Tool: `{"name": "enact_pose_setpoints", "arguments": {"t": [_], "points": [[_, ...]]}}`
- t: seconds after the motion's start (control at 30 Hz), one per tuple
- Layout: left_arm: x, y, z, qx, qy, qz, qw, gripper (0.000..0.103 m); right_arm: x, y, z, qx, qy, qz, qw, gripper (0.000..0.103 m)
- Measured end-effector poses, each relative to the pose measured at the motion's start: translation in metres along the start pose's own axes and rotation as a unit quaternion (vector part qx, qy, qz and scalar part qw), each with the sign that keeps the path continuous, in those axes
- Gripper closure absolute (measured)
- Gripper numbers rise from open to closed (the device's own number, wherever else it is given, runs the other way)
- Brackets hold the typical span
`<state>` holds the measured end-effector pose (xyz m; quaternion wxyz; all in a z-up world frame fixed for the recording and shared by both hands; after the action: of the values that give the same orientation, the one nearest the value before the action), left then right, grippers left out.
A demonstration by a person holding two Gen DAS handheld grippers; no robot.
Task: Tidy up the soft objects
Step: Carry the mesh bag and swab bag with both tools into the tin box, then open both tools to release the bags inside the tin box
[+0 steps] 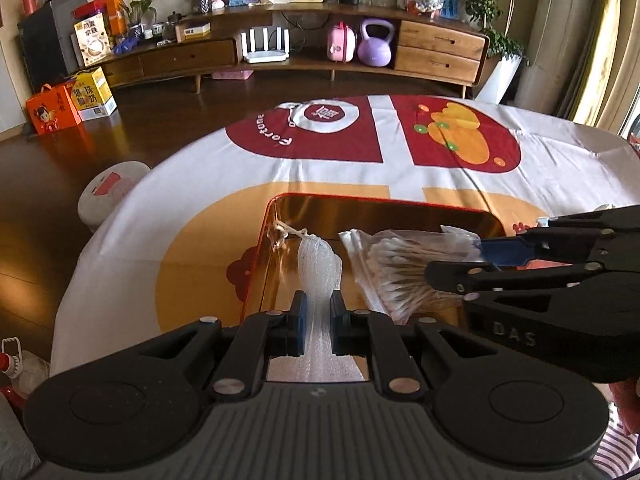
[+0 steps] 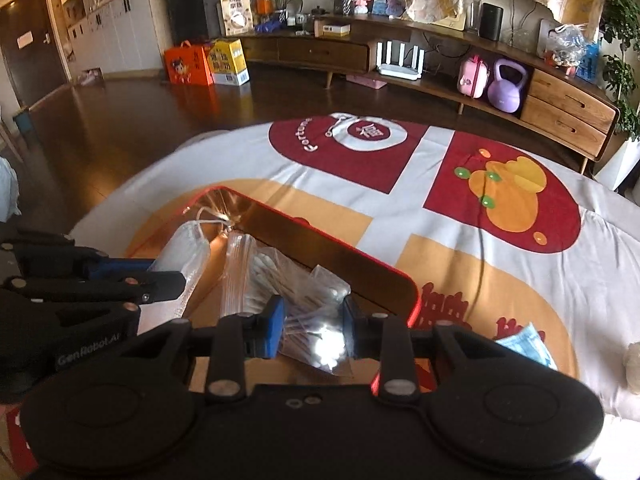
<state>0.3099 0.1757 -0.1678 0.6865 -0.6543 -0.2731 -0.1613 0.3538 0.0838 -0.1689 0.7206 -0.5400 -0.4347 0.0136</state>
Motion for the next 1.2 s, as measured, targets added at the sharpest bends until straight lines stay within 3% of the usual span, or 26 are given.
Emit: {"name": "enact_pose_setpoints", "arguments": {"t": [0.53,0.83,1.1,1.2], "points": [[-0.014,0.029,-0.008,-0.014,0.009,0.041,0.999,0.092,-0.004,0.01,-0.002,-0.016,-0.018,0.005,1.0,0.067],[-0.017,0.031,-0.009,-0.011,0.005,0.043,0.999,0.087,-0.007,0.001,-0.005,-0.026,-0.026,-0.002,0.999,0.053],[-0.017,0.023,-0.01,-0.02,-0.006,0.036,0.9991,0.075,-0.006,-0.021,-0.007,-0.008,-0.012,-0.018,1.0,0.046],[-0.017,0.019,-0.009,-0.019,-0.015,0.033,0.9992,0.06,-0.007,-0.029,-0.008,-0.003,-0.005,-0.021,1.0,0.046]]}}
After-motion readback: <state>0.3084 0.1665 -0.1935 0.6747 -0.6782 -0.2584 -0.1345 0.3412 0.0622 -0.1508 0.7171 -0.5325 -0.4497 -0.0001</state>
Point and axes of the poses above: each gripper's, at about its wrist camera, not at the fingertips, and y roughly the way its jaws point, z to its left, x to its top, the point moved 10 cm from there along y, roughly the way its jaws point, and after that the axes turned 3 degrees about z, right-handed, at the moved point
